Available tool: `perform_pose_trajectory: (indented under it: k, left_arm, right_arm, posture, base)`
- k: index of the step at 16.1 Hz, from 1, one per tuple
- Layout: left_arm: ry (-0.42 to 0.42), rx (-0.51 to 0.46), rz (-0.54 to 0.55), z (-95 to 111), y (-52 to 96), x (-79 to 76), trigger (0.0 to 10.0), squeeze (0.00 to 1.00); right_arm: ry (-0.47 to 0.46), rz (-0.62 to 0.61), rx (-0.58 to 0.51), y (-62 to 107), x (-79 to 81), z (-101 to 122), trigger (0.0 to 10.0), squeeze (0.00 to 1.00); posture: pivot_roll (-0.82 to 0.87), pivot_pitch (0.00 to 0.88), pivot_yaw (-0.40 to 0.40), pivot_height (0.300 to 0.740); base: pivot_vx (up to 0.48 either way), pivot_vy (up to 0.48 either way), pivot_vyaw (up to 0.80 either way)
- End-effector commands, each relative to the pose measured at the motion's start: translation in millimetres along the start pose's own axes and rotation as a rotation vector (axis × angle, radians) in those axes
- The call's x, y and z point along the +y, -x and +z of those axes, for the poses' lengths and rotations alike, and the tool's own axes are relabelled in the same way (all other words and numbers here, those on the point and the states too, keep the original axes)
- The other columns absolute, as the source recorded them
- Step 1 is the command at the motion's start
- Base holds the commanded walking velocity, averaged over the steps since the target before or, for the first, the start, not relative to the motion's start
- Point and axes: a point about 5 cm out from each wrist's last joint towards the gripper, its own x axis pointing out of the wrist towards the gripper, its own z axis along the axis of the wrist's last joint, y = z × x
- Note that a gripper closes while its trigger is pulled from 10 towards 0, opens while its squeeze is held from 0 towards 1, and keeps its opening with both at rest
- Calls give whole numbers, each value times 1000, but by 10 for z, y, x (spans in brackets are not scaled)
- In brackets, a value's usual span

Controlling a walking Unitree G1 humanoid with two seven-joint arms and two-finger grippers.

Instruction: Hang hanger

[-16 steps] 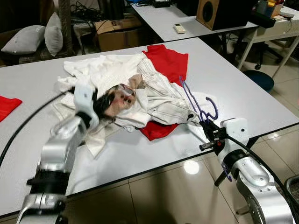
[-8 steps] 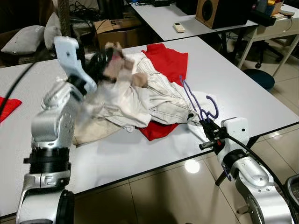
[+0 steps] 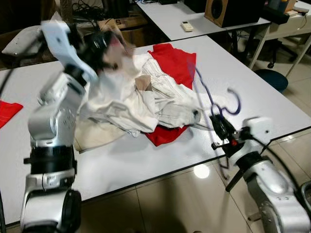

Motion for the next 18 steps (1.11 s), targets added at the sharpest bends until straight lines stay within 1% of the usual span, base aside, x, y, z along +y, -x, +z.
perform_pose_trajectory:
  k: [1,2,3,4,5,7,9,10,12,13,16,17,18]
  left_arm:
    - [-15,-8,71,30,-4,110,0,0]
    - [-26,0,151,22,-13,205,0,0]
    - [-65,45,202,-42,-5,273,0,0]
    - [-84,66,226,-79,3,300,0,0]
    - [-111,93,289,-143,22,363,0,0]
    - [-121,110,333,-191,36,408,0,0]
    - [-169,145,392,-284,52,468,0,0]
    - [-184,156,405,-318,53,484,0,0]
    - [-191,171,402,-370,44,481,0,0]
    - [-189,169,398,-370,35,471,0,0]
    - [-181,152,389,-331,-21,447,0,0]
    - [-183,149,382,-317,-29,448,0,0]
    - [-194,150,380,-313,-23,456,0,0]
  right_arm:
    - [-9,129,-30,21,142,80,10000,0]
    - [4,242,18,80,258,29,10000,0]
    - [11,327,72,146,344,-44,10000,0]
    - [15,360,100,178,378,-83,10000,0]
    - [12,433,159,255,447,-158,10000,0]
    - [-4,481,198,312,492,-199,10000,0]
    - [18,480,259,343,477,-283,10000,0]
    - [18,491,265,354,478,-287,10000,0]
    - [11,551,284,413,514,-266,10000,0]
    - [25,542,299,410,501,-287,10000,0]
    - [79,491,392,360,427,-435,10000,0]
    - [96,442,411,309,380,-478,10000,0]
    - [92,388,435,261,326,-520,10000,0]
  posture:
    - [23,0,95,740]
    - [23,0,96,740]
    - [24,0,97,740]
    - [24,0,97,740]
    - [25,0,97,740]
    - [25,0,99,740]
    - [29,0,99,740]
    - [30,0,101,740]
    - [29,0,104,740]
    - [27,0,109,740]
    - [38,0,109,740]
    - [43,0,106,740]
    - [48,0,103,740]
  base:
    - [0,0,0]
    - [0,0,0]
    - [0,0,0]
    - [0,0,0]
    - [0,0,0]
    - [0,0,0]
    - [0,0,0]
    - [0,0,0]
    - [0,0,0]
    - [0,0,0]
    - [0,0,0]
    - [0,0,0]
    - [0,0,0]
